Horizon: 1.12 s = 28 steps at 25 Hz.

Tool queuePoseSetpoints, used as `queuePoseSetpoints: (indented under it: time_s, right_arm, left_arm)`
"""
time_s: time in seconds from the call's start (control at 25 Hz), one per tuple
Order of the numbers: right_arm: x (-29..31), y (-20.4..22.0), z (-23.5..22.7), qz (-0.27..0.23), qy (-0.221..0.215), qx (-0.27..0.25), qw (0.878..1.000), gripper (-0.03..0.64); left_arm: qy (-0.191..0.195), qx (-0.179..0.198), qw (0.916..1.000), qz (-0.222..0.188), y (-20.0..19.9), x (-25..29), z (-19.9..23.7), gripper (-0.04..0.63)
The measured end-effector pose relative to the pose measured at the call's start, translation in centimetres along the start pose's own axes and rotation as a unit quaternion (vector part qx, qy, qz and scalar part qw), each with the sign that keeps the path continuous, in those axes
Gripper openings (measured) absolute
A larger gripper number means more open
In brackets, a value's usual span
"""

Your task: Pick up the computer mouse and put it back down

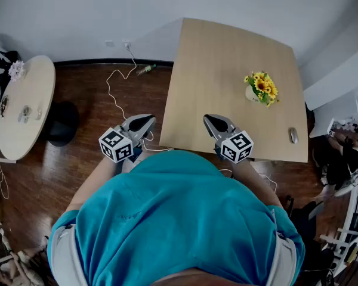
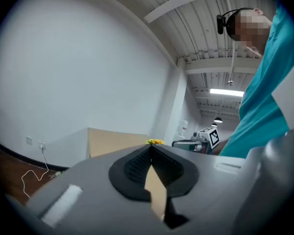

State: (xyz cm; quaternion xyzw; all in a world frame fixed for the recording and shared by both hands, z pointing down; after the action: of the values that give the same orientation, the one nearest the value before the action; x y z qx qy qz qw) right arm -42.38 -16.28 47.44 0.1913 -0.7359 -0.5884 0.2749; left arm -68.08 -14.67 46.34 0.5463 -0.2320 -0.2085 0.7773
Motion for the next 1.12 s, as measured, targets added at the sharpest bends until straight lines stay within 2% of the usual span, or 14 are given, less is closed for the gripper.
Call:
queuePoseSetpoints:
  time_s: [0.36, 0.52, 0.84, 0.96, 1.12]
  right_arm:
    - [-7.7, 1.6, -3.6, 0.016, -0.011, 0.000, 1.000, 0.002]
    - [-10.2, 2.6, -5.0, 0.027, -0.006, 0.007, 1.000, 0.002]
    - [-10.5, 0.8, -4.5, 0.022, 0.026, 0.008, 0.999, 0.002]
    - [-11.4, 0.2, -4.9, 0.024, 0.037, -0.001, 0.999, 0.002]
    - [-14.2, 0.2, -6.6, 0.017, 0.049, 0.000, 0.999, 0.002]
  left_arm:
    - [-0.013, -0.004, 0.9999, -0.010, 1.7, 4.7, -6.7, 0.003]
    - [-0.019, -0.020, 0.9994, -0.020, 2.4, 5.8, -8.7, 0.003]
    - [0.031, -0.024, 0.9991, -0.019, 2.7, 6.6, -8.1, 0.003]
    - [0.056, -0.016, 0.9982, -0.011, 2.7, 8.3, -8.0, 0.003]
    - [0.068, -0.008, 0.9976, -0.014, 2.6, 11.1, -9.9, 0.003]
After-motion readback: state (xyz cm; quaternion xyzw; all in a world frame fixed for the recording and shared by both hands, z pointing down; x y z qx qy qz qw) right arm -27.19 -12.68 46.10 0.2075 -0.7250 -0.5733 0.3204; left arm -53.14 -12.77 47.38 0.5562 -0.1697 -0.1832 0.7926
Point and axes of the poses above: the fingertips, and each gripper's own axes: x forward along the fingers, z to its left, y out of its underside, the point moved 5 cm from there along -x, backward along the fingers, and after that the axes turned 1 degree about z, right-handed, at the moved point
